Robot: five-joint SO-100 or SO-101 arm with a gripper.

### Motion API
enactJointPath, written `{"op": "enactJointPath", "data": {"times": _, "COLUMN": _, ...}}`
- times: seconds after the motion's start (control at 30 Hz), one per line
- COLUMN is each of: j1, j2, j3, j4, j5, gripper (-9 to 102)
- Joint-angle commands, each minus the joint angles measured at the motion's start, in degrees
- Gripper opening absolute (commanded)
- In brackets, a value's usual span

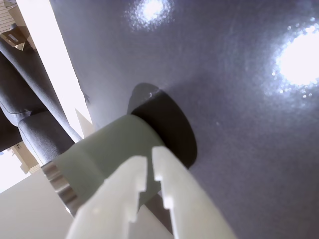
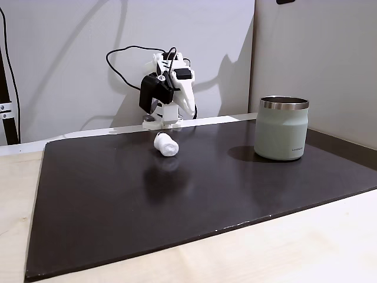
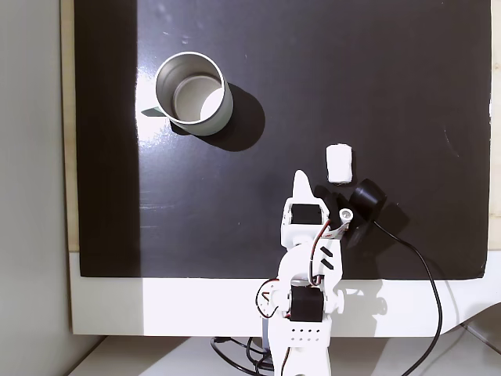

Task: Grasp a gauze and put it in the cup.

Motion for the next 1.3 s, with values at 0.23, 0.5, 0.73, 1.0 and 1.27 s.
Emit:
{"op": "enactJointPath", "data": {"times": 0.23, "j1": 0.4, "j2": 0.5, "j3": -0.4, "j4": -1.8, "j5": 0.4, "gripper": 0}}
{"op": "enactJointPath", "data": {"times": 0.5, "j1": 0.4, "j2": 0.5, "j3": -0.4, "j4": -1.8, "j5": 0.4, "gripper": 0}}
{"op": "enactJointPath", "data": {"times": 0.73, "j1": 0.0, "j2": 0.5, "j3": -4.0, "j4": 0.1, "j5": -1.1, "gripper": 0}}
{"op": "enactJointPath", "data": {"times": 1.0, "j1": -4.4, "j2": 0.5, "j3": -19.5, "j4": 9.5, "j5": 0.2, "gripper": 0}}
{"op": "enactJointPath", "data": {"times": 1.27, "j1": -2.6, "j2": -9.8, "j3": -38.1, "j4": 16.2, "j5": 2.6, "gripper": 0}}
